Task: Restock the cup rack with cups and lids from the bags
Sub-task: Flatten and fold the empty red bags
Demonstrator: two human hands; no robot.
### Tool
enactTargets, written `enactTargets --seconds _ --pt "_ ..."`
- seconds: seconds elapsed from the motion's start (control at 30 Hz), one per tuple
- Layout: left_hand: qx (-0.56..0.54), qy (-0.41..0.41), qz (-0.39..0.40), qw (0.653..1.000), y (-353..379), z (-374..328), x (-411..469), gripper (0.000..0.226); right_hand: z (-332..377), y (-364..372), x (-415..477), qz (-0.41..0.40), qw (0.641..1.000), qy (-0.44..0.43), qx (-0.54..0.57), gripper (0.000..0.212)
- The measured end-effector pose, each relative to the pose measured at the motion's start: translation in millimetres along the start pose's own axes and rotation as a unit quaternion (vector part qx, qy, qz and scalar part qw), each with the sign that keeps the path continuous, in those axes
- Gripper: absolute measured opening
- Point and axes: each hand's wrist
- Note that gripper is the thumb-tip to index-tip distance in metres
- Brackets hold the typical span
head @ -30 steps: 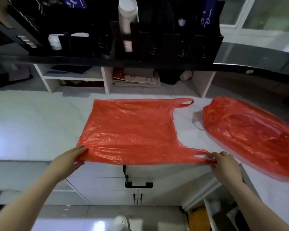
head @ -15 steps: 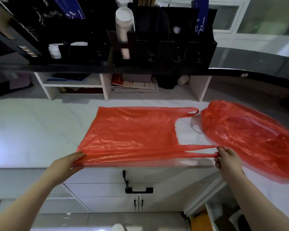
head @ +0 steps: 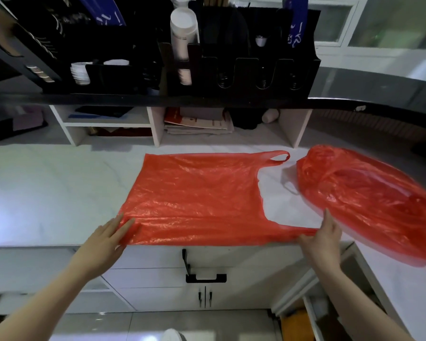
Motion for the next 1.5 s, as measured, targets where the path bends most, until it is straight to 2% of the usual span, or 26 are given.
enactTargets --seconds 0.1,0.2,0.27,0.33,0.43,0.5,0.63,0.87,1.0,1.1,1.17,1.27,1.37,1.43,1.5 --pt "0.055 0.052 -0.027 0.997 5 -8 -2 0.069 12 14 -14 0.035 0.985 -0.081 -0.146 0.093" --pt "0.043 0.039 0.008 0.998 21 -11 -2 0.074 26 40 -26 0.082 0.933 -0.22 -0.274 0.098" --pt "0.029 0.027 0.017 0.999 26 -14 -3 0.074 42 64 -34 0.115 0.899 -0.305 -0.294 0.1" --pt "0.021 0.016 0.022 0.999 27 -15 -4 0.075 57 88 -38 0.15 0.864 -0.373 -0.303 0.094" --pt "0.017 0.022 0.013 1.0 26 -11 -6 0.076 54 109 -34 0.209 0.837 -0.397 -0.314 0.077" --pt "0.019 0.025 0.007 0.999 25 -8 -5 0.078 32 108 -29 0.234 0.84 -0.37 -0.322 0.073" --pt "0.034 0.045 -0.008 0.998 24 -8 -6 0.082 -5 88 -18 0.232 0.842 -0.36 -0.328 0.078" --pt "-0.008 0.03 -0.031 0.999 30 1 -5 0.079 2 74 -18 0.232 0.862 -0.357 -0.274 0.055" --pt "-0.049 0.009 -0.057 0.997 26 6 -4 0.06 20 60 -12 0.232 0.896 -0.323 -0.197 0.041" --pt "-0.064 0.004 -0.052 0.997 13 8 -2 0.049 36 47 -5 0.207 0.893 -0.345 -0.201 0.033" --pt "-0.104 -0.057 -0.055 0.991 3 8 -1 0.036 44 38 0 0.18 0.893 -0.344 -0.225 0.03" --pt "-0.236 -0.153 -0.107 0.954 -12 8 7 0.019 59 31 14 0.125 0.906 -0.32 -0.248 0.03" --pt "-0.36 -0.18 -0.147 0.904 -30 3 27 0.021 88 34 33 0.067 0.91 -0.32 -0.256 0.032" --pt "-0.418 -0.198 -0.159 0.872 -42 0 47 0.014 109 36 46 0.03 0.916 -0.306 -0.259 0.032" --pt "-0.428 -0.2 -0.18 0.863 -53 -1 70 0.009 128 36 59 -0.013 0.911 -0.308 -0.274 0.028"
Point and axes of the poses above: each hand's wrist, its own x-axis towards the middle knuckle, its own y-axis out of the palm, z = x × y, and after that the axes turned 12 degrees about -y, right-handed
